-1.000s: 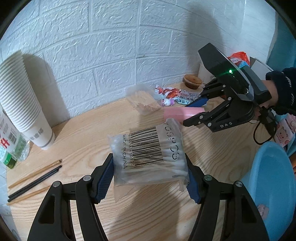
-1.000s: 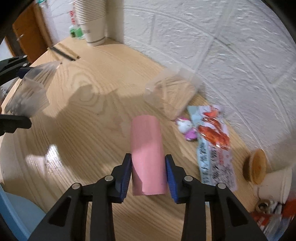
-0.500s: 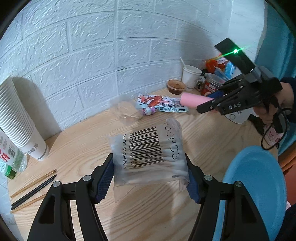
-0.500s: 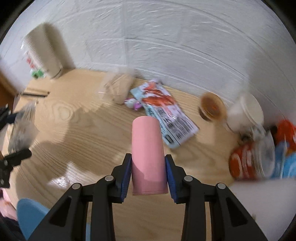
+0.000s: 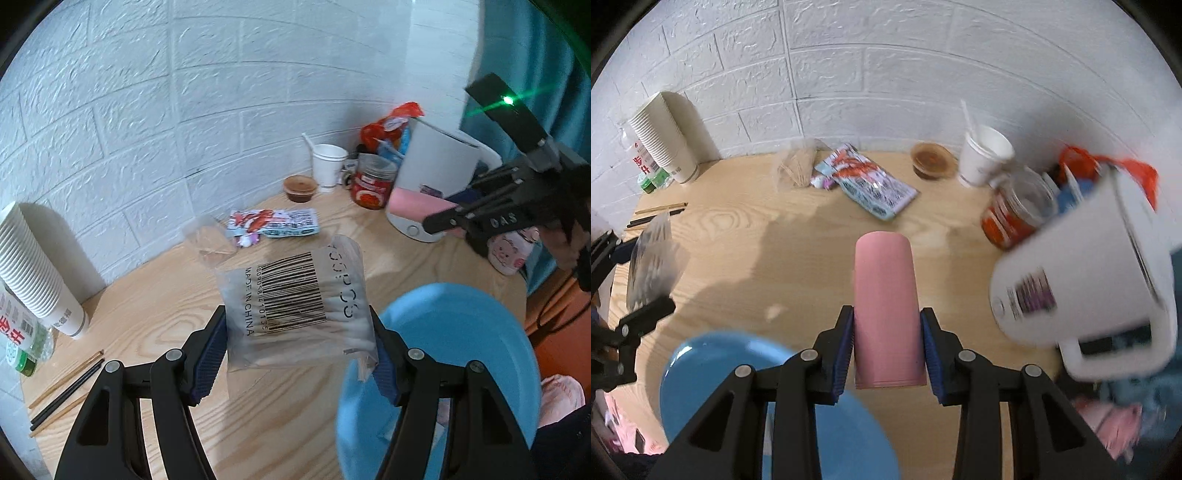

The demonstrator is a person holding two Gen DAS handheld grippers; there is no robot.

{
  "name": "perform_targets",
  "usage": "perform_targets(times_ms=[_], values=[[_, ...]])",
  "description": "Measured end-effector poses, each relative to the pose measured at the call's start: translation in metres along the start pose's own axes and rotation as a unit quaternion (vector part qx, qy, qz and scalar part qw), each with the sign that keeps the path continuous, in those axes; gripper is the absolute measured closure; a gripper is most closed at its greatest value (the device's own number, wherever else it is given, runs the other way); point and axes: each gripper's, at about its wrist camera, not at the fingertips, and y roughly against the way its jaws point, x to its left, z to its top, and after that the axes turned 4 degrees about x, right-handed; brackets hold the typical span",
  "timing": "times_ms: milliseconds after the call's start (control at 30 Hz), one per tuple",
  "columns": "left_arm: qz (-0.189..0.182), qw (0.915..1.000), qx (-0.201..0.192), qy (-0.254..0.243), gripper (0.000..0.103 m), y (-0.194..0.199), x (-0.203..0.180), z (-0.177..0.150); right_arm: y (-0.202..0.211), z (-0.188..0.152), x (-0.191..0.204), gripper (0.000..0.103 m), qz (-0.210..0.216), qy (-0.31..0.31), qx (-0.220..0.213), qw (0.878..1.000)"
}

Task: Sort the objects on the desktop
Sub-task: 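Carry the swab bag and pink case over the blue basin with both tools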

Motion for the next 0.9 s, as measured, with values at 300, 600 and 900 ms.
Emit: perform_targets(times_ms=[300,600,900], values=[[-0.013,0.9997,0.002,-0.02,0.036,0.02,-0.023,-0.016,0.035,-0.074,0.001,0.067,-0.017,-0.08,0.018,0.996],[-0.03,0.9986,0.008,-0.043,0.036,0.033,-0.049,-0.038,0.056,-0.137,0.027,0.067,-0.001,-0.132,0.027,0.991],[-0.029,0.9981,0.008,-0.053,0.036,0.038,-0.058,-0.047,0.059,-0.165,0.039,0.067,-0.002,-0.143,0.038,0.989]])
